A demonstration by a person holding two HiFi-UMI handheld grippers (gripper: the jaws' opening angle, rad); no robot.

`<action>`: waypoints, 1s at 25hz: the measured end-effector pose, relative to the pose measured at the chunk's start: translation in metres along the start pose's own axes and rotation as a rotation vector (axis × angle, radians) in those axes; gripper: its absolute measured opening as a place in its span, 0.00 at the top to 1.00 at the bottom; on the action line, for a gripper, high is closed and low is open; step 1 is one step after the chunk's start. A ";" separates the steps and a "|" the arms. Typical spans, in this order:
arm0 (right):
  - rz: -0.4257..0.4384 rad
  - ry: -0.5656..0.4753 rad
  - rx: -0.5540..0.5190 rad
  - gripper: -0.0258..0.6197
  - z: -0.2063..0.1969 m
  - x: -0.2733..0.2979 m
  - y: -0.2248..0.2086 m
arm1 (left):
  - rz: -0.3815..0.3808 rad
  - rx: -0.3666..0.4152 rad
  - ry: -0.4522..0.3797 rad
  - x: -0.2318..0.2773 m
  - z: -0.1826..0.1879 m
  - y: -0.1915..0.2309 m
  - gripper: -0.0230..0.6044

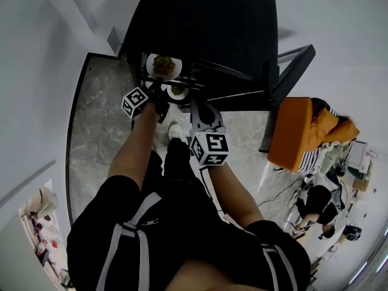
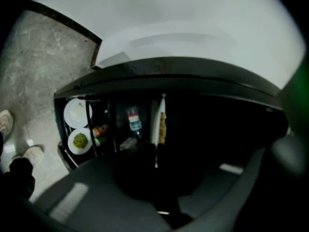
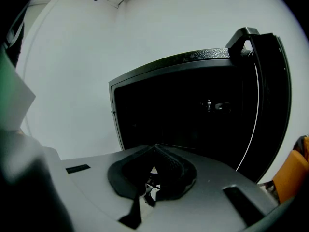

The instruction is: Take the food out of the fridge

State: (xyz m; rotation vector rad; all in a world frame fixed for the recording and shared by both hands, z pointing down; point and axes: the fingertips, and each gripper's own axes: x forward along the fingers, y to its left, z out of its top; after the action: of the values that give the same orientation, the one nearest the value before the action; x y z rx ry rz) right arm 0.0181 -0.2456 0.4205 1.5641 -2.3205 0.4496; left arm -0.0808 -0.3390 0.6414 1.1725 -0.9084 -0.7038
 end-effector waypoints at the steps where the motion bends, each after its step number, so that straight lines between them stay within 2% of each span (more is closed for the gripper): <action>1: 0.000 0.001 0.001 0.96 0.000 0.001 0.000 | -0.026 -0.003 0.001 -0.001 0.000 -0.003 0.95; 4: -0.003 0.000 0.007 0.96 0.001 0.001 0.001 | -0.072 -0.007 0.001 -0.007 -0.002 -0.011 0.95; 13: -0.018 -0.026 0.022 0.96 0.007 0.001 0.001 | -0.110 0.061 0.070 -0.037 -0.019 -0.035 0.95; 25: -0.082 -0.096 0.052 0.96 0.016 -0.030 -0.007 | -0.111 0.089 0.207 -0.136 -0.058 -0.092 0.95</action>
State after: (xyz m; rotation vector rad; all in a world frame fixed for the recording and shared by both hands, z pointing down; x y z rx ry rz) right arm 0.0339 -0.2293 0.3942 1.7339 -2.3216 0.4265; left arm -0.0944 -0.2205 0.5152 1.3561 -0.7104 -0.6230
